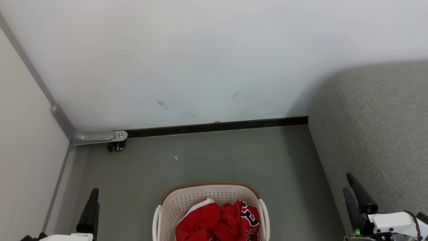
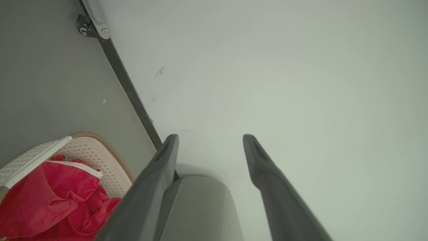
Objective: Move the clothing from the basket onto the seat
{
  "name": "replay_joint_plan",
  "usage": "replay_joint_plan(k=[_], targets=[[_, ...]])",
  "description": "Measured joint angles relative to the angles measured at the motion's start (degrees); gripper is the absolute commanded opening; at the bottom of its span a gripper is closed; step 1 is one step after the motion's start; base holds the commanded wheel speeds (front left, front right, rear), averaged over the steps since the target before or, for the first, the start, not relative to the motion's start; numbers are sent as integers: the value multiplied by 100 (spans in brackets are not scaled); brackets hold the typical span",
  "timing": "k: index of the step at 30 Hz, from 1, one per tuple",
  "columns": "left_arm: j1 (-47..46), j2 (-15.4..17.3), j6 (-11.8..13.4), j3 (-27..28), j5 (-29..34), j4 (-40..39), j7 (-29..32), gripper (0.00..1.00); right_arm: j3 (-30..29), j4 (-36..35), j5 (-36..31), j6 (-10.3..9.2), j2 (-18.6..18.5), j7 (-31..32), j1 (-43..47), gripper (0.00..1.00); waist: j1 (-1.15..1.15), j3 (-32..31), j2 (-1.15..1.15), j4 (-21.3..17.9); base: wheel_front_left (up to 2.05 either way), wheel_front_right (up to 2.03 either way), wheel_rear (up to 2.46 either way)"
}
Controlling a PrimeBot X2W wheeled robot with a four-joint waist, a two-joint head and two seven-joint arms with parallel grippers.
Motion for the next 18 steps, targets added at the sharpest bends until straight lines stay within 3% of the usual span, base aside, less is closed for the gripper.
replay_joint_plan(k=[18], targets=[[-108,448,0,-443,1291,-199,-591,100,441,43,-1549,1,-243,-391,-243,100,83,-23,0,-14,0,0,0]])
